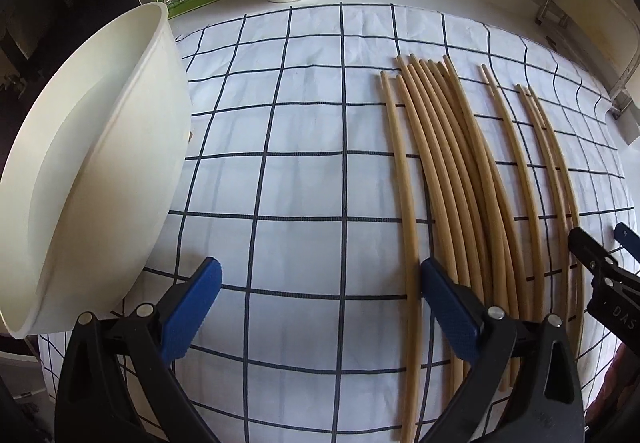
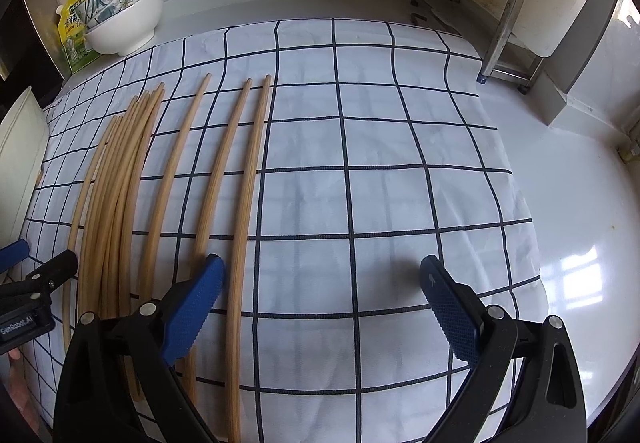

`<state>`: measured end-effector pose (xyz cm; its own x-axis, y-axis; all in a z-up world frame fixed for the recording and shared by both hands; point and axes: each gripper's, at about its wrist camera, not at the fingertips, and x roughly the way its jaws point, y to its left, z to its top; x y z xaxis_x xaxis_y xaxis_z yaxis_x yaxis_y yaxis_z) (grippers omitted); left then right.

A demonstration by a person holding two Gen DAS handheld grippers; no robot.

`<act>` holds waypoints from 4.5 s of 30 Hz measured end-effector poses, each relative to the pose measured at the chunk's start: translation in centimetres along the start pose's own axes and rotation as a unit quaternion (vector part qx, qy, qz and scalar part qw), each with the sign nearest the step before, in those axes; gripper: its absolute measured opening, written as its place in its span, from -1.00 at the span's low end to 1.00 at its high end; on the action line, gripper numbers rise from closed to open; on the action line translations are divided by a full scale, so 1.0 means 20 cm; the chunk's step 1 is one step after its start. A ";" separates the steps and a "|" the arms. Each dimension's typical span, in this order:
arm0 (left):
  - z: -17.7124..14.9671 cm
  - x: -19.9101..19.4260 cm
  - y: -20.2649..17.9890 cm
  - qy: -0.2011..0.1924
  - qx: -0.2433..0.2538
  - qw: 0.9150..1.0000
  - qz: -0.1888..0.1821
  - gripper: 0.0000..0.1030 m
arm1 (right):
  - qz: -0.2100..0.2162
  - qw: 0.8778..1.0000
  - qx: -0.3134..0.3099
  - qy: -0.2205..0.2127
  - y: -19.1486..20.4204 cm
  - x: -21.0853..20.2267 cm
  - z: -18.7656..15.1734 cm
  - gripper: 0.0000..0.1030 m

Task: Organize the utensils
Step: 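Lower both grippers toward the wooden chopsticks on the checkered cloth, then close the left gripper on one chopstick while the right gripper grasps another, then carry the left gripper's chopstick over the white basin while the right carries its own, then open the left gripper into the basin while the right gripper releases its chopstick, then move both open grippers back over the remaining chopsticks on the cloth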

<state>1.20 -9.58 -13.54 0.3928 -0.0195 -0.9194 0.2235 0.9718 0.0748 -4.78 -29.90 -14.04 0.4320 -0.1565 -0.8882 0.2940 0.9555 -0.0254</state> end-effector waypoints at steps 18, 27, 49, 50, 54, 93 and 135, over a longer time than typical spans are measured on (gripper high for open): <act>0.02 -0.03 -0.07 0.003 0.023 0.998 -0.053 -0.40 | 0.036 0.998 -0.058 -0.008 0.11 -0.04 -0.01 0.02; 0.04 -0.03 -0.05 0.015 0.023 0.996 -0.082 -0.86 | 0.051 0.997 -0.062 0.005 0.12 -0.05 0.01 -0.88; 0.25 -0.49 0.67 -0.092 -0.061 0.992 -0.059 -0.86 | 0.179 0.975 -0.109 -0.075 0.82 -0.49 0.37 -0.88; 0.25 -0.50 0.74 -0.096 -0.068 0.992 -0.051 -0.86 | 0.190 0.972 -0.116 -0.074 0.89 -0.49 0.39 -0.88; 0.27 -0.48 1.01 -0.099 -0.088 0.991 -0.025 -0.86 | 0.222 0.962 -0.146 -0.067 1.17 -0.46 0.45 -0.88; 0.18 -0.17 1.43 -0.033 -0.105 0.994 -0.016 -0.11 | 0.183 0.970 -0.163 0.007 1.69 -0.24 0.37 -0.52; 0.17 -0.43 0.21 -0.063 0.012 0.988 -0.142 0.20 | 0.054 0.998 -0.018 -0.012 0.23 -0.46 0.10 -0.25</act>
<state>1.82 -6.15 -4.01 0.4184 -0.3218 -0.8493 0.3622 0.9167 -0.1689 -5.61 -24.52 -5.09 0.4792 -0.0569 -0.8758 0.2137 0.9754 0.0536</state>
